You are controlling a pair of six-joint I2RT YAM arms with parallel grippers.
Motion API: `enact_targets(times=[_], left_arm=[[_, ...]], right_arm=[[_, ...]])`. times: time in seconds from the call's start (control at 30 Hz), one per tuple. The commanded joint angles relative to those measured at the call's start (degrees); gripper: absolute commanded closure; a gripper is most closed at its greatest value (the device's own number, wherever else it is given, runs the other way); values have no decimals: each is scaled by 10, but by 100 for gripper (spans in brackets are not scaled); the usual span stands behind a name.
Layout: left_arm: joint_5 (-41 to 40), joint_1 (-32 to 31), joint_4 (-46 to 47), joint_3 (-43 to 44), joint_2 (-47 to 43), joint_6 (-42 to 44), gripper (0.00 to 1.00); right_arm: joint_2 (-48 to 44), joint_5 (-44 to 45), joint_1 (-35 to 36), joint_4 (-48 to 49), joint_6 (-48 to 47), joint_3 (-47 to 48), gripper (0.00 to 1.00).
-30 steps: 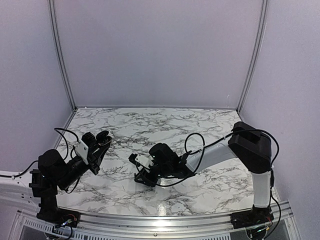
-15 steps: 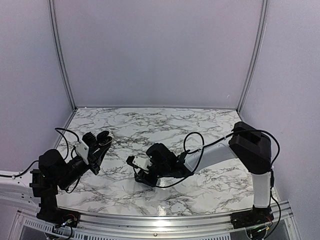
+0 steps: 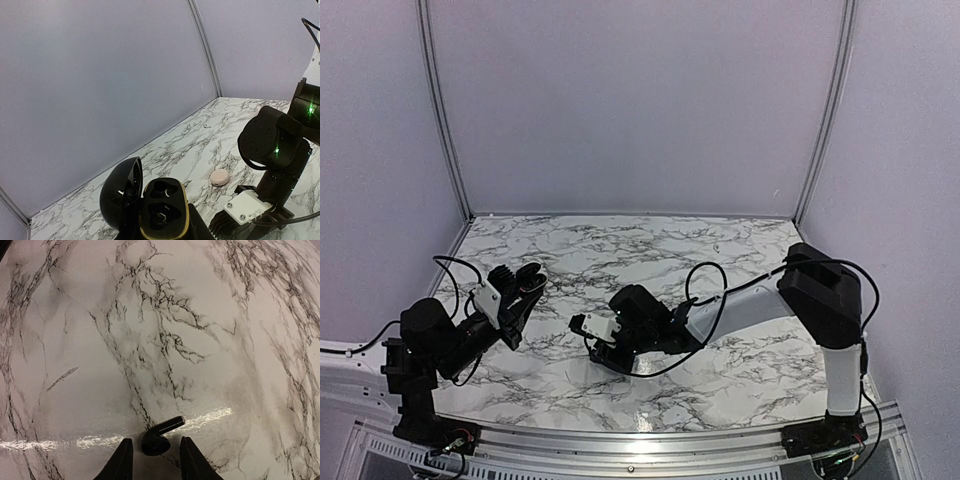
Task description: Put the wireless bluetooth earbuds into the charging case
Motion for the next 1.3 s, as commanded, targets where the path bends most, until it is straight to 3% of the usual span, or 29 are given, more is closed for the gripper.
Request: enact_targets(times=[0.0,0.4,0.9,1.27], left_arm=[[6,5,27,2,1,-3,100],[9,9,28,0,0,-6,100],[11,10,28,1,1,-9,100],[13,10,28,3,3,-9,100]], right_arm=[[23,11,3,-18,-26,22,67],[46,2,3,-40,-45,40,75],[12,-7,3,-34,-41,-8,70],[15,-17,3,-35,-47,-2,75]])
